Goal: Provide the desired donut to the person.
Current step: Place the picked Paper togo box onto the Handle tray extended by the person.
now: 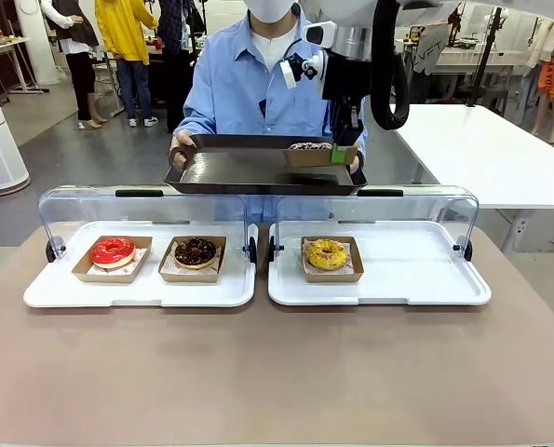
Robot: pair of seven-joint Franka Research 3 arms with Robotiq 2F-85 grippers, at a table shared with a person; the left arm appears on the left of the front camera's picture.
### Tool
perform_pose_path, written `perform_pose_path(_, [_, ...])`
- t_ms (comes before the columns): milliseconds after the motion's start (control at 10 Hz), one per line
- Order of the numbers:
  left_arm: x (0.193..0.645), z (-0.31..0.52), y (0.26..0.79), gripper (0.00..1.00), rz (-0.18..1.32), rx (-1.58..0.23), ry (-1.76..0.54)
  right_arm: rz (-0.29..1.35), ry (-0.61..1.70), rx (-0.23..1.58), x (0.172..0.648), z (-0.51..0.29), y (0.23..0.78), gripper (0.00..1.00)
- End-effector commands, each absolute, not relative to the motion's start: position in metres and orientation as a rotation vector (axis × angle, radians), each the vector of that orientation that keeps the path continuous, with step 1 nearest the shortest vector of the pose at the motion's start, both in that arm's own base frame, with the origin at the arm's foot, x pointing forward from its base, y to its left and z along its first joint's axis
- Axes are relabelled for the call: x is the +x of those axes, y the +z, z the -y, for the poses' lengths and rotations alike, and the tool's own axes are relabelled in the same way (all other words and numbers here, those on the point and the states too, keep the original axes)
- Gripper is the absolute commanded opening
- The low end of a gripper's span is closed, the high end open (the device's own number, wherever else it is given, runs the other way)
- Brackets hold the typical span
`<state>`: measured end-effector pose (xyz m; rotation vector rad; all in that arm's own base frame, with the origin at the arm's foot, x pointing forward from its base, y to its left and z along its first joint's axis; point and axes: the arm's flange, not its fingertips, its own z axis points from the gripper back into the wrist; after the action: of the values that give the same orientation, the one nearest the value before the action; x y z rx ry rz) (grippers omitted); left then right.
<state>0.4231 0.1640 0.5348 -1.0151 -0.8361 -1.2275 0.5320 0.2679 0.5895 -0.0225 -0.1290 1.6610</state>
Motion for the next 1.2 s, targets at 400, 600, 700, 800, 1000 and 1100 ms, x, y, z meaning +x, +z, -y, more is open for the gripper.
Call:
perform_pose_path(400, [0.421, -0.165, 0.536, 1.0, 0.838, -1.018, -1.23, 0.142, 1.588, -0.023, 0.563, -0.261, 0.563, 0.02])
perform_pose_path(600, [0.421, -0.165, 0.536, 1.0, 0.838, -1.018, -1.23, 0.147, 1.608, 0.021, 0.566, -0.264, 0.559, 0.02])
perform_pose_path(700, [0.421, -0.165, 0.536, 1.0, 0.838, -1.018, -1.23, 0.154, 1.611, 0.034, 0.568, -0.265, 0.559, 0.52])
perform_pose_path(800, [0.421, -0.165, 0.536, 1.0, 0.838, -1.018, -1.23, 0.154, 1.612, 0.036, 0.567, -0.266, 0.559, 0.62])
perform_pose_path(1000, [0.421, -0.165, 0.536, 1.0, 0.838, -1.018, -1.23, 0.157, 1.62, 0.031, 0.567, -0.268, 0.562, 1.0])
perform_pose_path(1100, [0.421, -0.165, 0.536, 1.0, 0.838, -1.018, -1.23, 0.156, 1.622, 0.031, 0.567, -0.267, 0.562, 1.0])
